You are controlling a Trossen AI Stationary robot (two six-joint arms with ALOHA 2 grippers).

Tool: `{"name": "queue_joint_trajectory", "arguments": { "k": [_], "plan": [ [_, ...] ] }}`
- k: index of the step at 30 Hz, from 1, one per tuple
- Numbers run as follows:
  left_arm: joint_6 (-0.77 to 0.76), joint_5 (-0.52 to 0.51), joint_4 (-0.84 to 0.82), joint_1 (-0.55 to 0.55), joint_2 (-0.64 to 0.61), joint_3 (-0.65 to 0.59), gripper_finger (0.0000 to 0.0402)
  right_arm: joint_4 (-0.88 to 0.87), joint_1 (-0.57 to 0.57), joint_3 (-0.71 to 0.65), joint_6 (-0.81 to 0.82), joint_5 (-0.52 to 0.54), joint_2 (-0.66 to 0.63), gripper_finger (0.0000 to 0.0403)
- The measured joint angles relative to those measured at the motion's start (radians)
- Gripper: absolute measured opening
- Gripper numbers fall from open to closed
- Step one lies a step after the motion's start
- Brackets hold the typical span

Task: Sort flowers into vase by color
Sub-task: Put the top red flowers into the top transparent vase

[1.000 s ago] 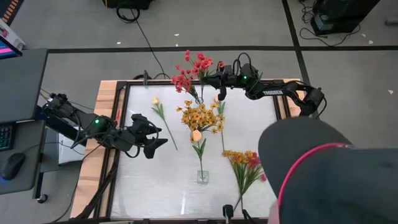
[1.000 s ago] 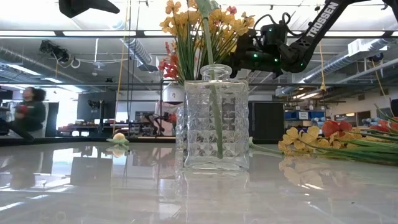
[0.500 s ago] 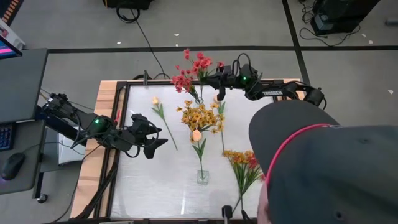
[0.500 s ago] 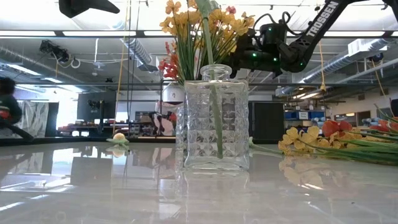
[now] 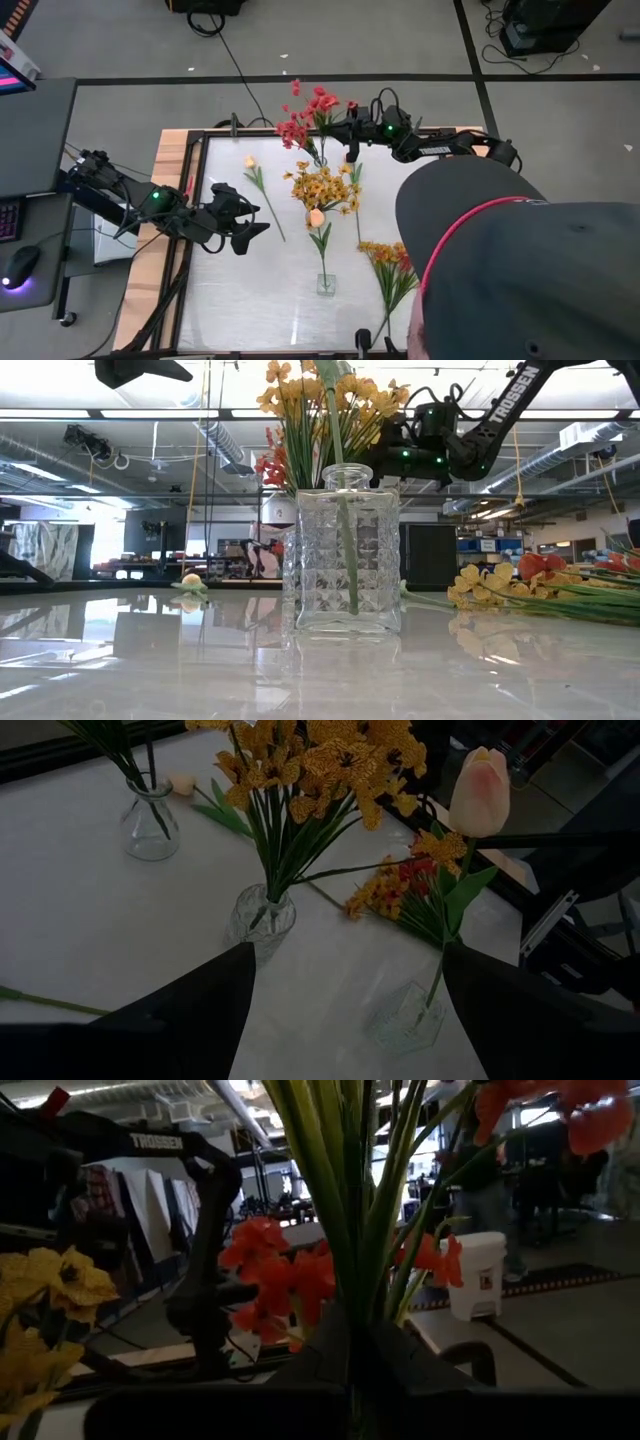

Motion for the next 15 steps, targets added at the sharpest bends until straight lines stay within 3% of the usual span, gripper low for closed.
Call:
{"name": "queue_joint_trajectory", "arguments": {
  "k": [15],
  "plan": [
    [0.000,0.000,0.000,0.000,0.000,0.000,0.0327,-0.058,0.004,0.000,-0.037,0.001,0.001,0.0019]
  ]
}}
